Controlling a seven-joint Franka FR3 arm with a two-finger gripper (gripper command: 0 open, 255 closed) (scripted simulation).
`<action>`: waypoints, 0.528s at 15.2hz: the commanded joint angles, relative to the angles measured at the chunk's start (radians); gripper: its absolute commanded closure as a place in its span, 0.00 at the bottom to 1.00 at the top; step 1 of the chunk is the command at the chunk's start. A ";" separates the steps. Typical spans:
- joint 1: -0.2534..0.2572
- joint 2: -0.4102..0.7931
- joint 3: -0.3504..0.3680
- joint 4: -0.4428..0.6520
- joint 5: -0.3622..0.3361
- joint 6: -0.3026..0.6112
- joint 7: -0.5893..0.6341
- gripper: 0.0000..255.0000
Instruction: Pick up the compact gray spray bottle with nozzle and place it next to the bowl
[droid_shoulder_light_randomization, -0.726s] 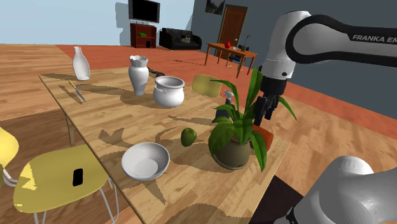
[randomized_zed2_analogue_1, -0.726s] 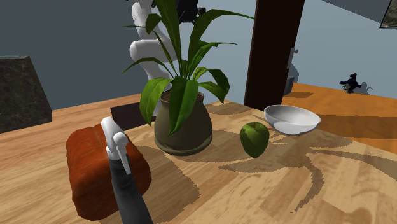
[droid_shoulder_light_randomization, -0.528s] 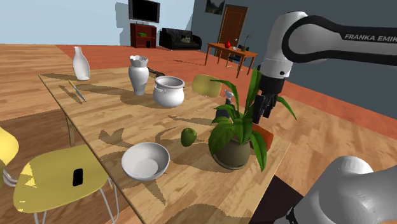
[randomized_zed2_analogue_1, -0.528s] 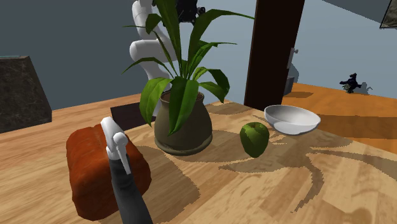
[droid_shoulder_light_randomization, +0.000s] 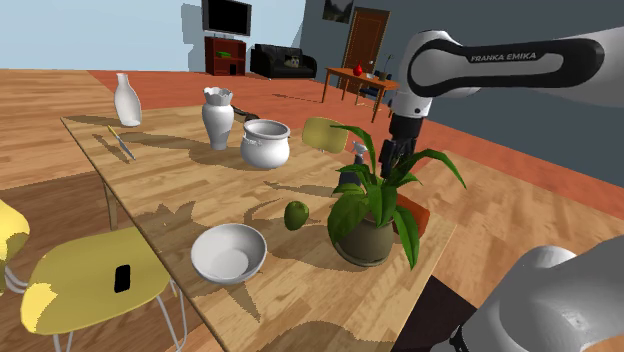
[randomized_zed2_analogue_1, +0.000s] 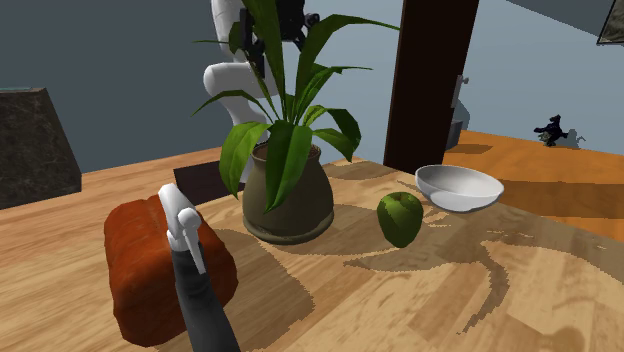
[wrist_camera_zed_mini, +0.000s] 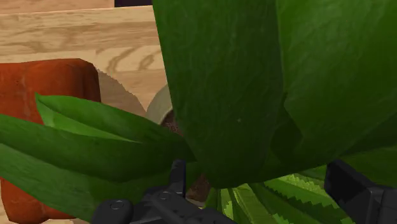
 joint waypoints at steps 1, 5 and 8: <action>-0.009 0.062 -0.022 0.038 -0.011 0.029 -0.029 0.00; -0.024 0.199 -0.061 0.144 -0.018 0.070 -0.083 0.00; -0.036 0.304 -0.086 0.235 -0.014 0.090 -0.125 0.00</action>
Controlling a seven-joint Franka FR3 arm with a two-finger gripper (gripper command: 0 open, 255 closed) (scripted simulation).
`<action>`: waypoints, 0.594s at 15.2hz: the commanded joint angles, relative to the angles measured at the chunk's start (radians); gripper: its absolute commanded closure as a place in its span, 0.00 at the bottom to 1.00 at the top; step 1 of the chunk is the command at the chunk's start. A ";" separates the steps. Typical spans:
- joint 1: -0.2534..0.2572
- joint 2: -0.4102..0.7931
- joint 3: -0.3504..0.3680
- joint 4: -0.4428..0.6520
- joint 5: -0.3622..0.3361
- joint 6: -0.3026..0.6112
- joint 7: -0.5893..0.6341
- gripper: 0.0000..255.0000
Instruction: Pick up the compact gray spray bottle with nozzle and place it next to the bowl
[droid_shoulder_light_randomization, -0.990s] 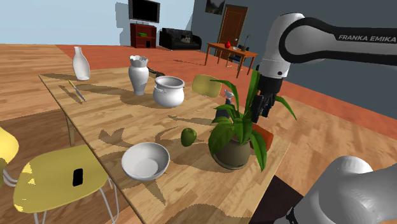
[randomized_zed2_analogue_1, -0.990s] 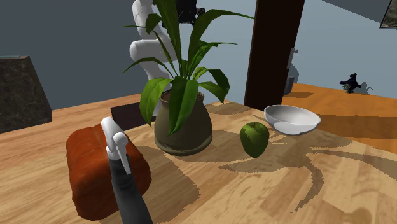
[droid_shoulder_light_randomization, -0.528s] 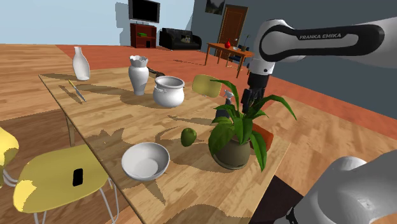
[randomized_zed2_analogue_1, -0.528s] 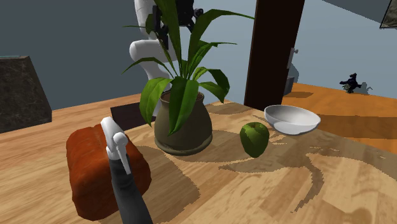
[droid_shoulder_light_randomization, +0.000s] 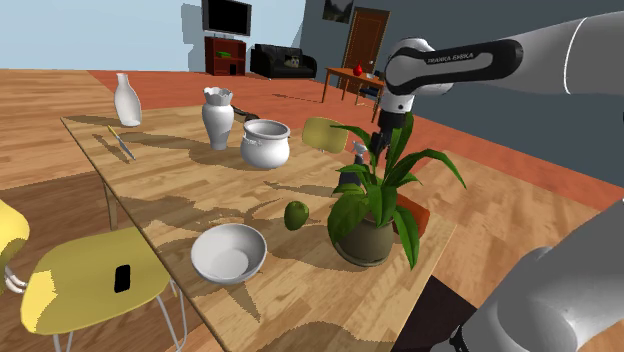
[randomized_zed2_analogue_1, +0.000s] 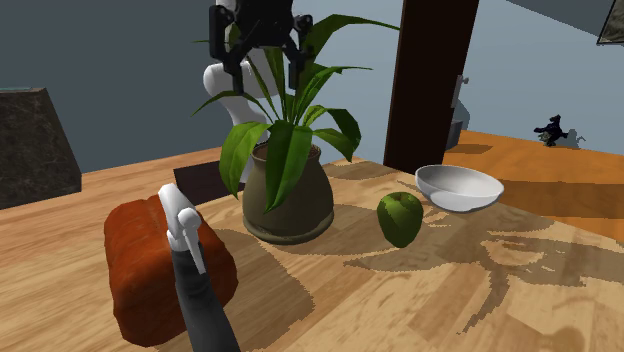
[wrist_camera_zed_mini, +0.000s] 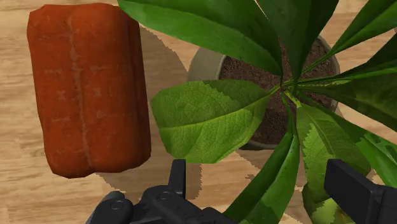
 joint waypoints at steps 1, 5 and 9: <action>-0.009 0.075 -0.018 0.063 0.005 0.016 -0.030 0.00; -0.031 0.220 -0.044 0.209 0.024 0.024 -0.085 0.00; -0.060 0.373 -0.063 0.379 0.054 0.012 -0.137 0.00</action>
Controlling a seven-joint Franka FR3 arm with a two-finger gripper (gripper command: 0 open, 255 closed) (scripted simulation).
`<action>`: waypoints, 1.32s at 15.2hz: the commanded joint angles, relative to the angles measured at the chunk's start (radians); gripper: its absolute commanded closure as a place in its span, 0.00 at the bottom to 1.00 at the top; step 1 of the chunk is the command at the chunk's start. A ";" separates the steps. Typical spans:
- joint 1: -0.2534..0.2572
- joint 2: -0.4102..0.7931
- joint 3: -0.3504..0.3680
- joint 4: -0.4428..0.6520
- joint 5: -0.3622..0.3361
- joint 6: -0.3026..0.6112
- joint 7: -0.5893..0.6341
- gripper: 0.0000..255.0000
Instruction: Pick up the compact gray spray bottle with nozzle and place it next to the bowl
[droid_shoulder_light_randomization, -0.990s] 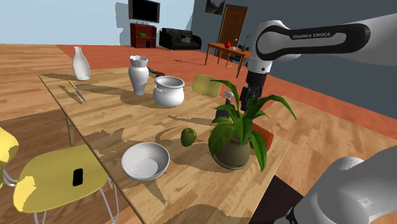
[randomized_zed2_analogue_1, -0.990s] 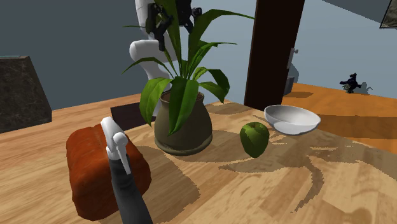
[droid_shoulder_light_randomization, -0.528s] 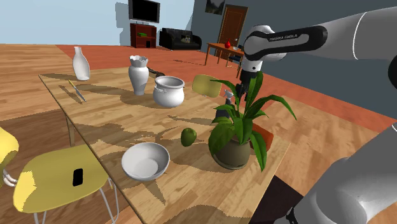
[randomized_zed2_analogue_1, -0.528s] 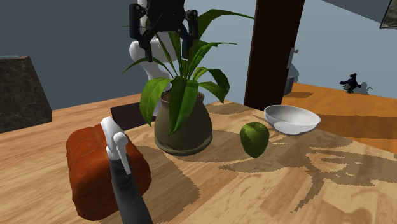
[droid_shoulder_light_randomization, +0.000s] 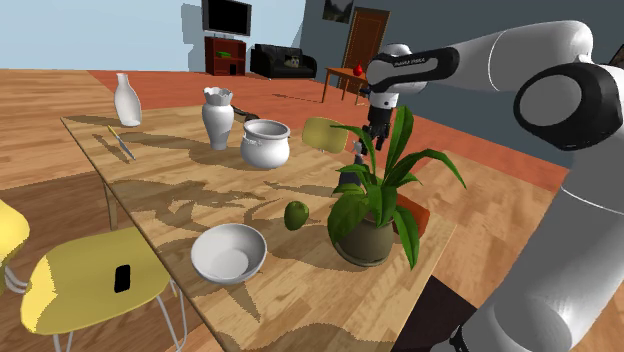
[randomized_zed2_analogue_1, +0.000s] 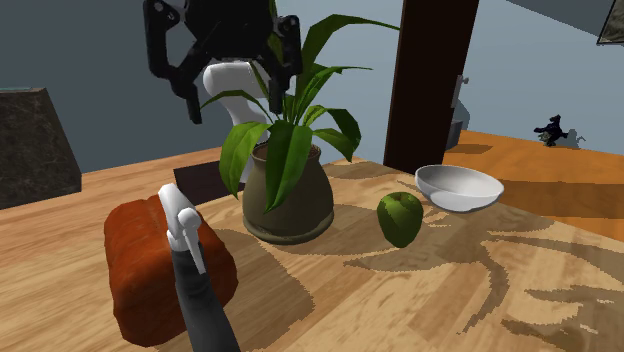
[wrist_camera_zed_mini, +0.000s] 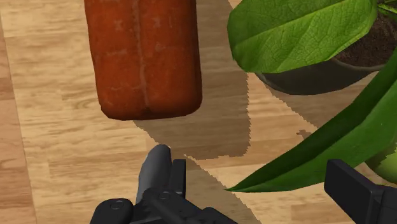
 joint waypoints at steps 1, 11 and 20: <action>-0.018 0.085 -0.008 0.098 0.017 -0.009 -0.027 0.00; -0.115 0.433 -0.012 0.548 0.086 -0.097 -0.103 0.00; -0.109 0.426 -0.011 0.462 0.085 -0.018 -0.104 0.00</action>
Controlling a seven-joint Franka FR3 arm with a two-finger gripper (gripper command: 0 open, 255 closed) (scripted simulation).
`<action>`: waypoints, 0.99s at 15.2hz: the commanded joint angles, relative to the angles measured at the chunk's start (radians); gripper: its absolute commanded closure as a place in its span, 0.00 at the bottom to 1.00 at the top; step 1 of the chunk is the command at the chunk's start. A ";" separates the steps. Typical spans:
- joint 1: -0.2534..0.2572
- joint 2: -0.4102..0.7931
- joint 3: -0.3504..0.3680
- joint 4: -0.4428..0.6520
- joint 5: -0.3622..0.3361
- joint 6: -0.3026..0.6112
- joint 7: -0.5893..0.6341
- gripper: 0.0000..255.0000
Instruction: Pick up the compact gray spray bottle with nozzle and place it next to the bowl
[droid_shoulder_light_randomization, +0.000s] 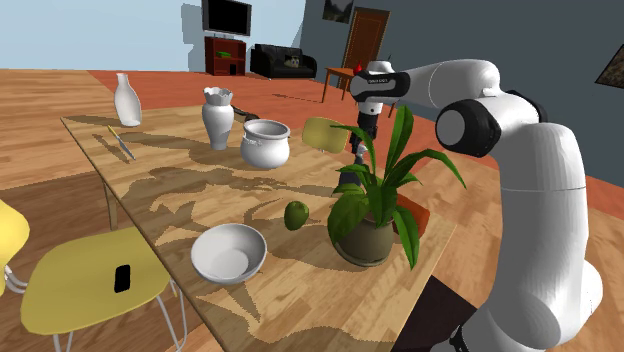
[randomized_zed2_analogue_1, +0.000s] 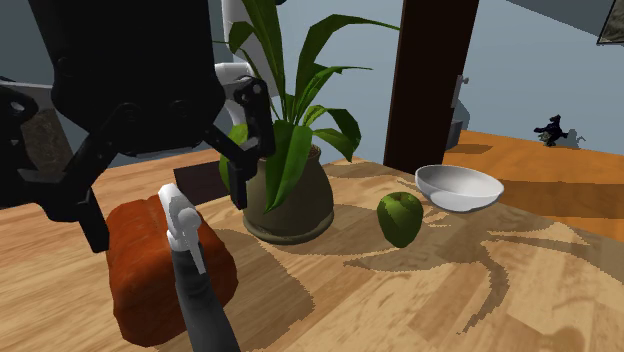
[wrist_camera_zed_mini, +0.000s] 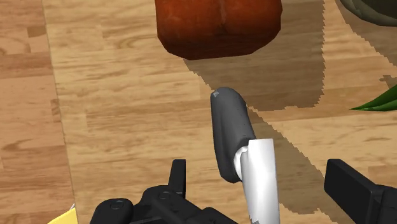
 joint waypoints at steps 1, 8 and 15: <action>0.000 0.000 0.000 -0.001 0.000 0.002 0.000 0.00; 0.000 0.000 0.000 -0.001 0.000 0.002 0.000 1.00; -0.001 -0.001 0.000 0.010 0.000 -0.011 0.000 1.00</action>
